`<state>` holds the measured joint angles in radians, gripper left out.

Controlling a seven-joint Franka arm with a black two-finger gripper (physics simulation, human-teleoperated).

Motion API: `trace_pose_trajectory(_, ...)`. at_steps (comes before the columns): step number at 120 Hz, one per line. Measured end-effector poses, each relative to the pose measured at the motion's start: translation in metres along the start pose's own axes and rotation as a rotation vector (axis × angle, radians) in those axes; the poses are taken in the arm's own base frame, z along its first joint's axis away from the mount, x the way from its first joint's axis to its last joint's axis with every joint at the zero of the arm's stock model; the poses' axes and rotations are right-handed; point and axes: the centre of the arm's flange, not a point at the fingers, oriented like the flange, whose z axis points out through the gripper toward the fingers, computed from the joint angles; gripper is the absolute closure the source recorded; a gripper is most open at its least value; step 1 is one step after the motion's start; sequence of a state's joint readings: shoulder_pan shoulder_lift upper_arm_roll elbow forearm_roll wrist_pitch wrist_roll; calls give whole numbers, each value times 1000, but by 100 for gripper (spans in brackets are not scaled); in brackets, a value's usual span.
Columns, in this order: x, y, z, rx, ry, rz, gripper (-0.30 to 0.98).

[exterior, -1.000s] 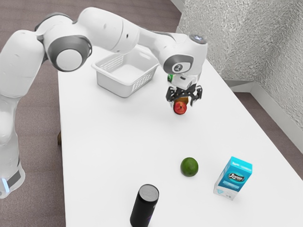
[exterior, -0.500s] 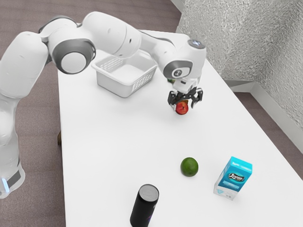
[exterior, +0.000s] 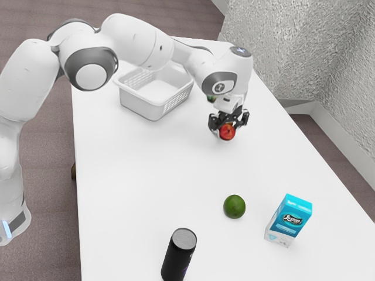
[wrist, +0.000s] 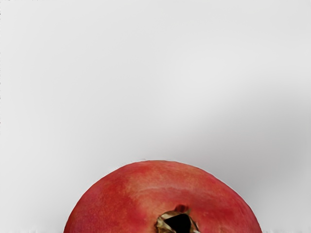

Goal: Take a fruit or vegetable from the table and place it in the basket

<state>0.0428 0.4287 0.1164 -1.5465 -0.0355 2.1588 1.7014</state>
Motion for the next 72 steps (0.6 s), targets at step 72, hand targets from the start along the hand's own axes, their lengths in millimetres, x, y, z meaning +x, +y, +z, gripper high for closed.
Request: trace_pose_trajectory(72,-86,30,-137,-75,-69,-257,39)
